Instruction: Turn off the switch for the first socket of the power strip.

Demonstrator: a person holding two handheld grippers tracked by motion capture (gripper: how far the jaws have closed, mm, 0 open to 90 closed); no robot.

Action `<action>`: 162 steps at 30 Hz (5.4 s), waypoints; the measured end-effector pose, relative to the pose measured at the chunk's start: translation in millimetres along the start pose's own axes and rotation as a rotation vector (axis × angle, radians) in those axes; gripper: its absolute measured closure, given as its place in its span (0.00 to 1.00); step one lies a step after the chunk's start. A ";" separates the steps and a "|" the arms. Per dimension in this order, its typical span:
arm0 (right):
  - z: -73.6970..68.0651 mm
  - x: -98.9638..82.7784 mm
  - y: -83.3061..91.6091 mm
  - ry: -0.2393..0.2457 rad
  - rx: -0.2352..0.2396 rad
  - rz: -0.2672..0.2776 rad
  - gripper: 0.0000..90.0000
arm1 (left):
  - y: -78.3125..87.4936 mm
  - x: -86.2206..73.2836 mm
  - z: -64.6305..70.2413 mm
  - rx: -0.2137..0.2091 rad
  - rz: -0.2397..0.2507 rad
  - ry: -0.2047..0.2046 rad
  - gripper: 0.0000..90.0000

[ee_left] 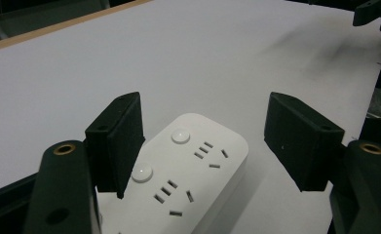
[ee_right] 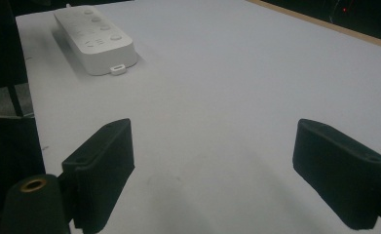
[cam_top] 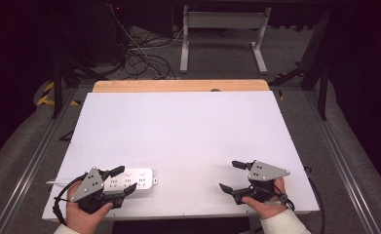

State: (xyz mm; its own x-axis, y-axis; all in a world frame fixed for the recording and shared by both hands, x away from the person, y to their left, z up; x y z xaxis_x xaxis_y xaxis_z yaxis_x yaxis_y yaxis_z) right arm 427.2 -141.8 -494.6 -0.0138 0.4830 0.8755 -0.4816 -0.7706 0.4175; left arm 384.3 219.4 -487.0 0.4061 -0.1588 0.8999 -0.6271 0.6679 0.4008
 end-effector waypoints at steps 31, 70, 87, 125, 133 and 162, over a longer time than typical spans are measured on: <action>-1.5 -0.8 -2.2 0.005 0.014 -0.004 0.18 | 12.9 16.8 3.1 0.009 -0.038 0.002 0.50; -1.8 -1.9 -4.4 0.003 0.021 -0.009 0.18 | 43.3 37.6 -17.1 0.040 -0.191 0.040 1.00; -2.3 -2.8 -4.8 0.006 0.026 -0.016 0.18 | 50.9 34.6 -31.7 0.080 -0.327 0.070 1.00; -2.6 -5.3 -6.0 0.007 0.034 -0.029 0.18 | 34.4 3.4 -90.1 0.216 -0.574 0.223 1.00; -2.7 -5.7 -6.6 0.004 0.035 -0.031 0.18 | 26.4 -1.9 -96.2 0.215 -0.611 0.244 1.00; -3.6 -4.9 -5.8 0.015 0.039 -0.026 0.18 | 21.6 -4.3 -93.6 0.228 -0.609 0.213 1.00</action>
State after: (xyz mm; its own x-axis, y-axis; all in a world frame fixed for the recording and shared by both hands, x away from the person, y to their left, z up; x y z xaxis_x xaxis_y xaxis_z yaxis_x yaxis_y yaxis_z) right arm 426.9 -138.3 -502.2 -0.0150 0.5086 0.8609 -0.4471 -0.7735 0.4492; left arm 431.3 302.6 -498.2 0.8382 -0.2954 0.4584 -0.3600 0.3316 0.8720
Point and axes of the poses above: each handheld gripper's, and its own axes: y roughly backward along the jaws, x roughly out of its top, z roughly to its right, the point moved 7 cm from there along -y, roughly forward along the jaws, and after that the axes turned 13 degrees about y, right-handed, at the moved point
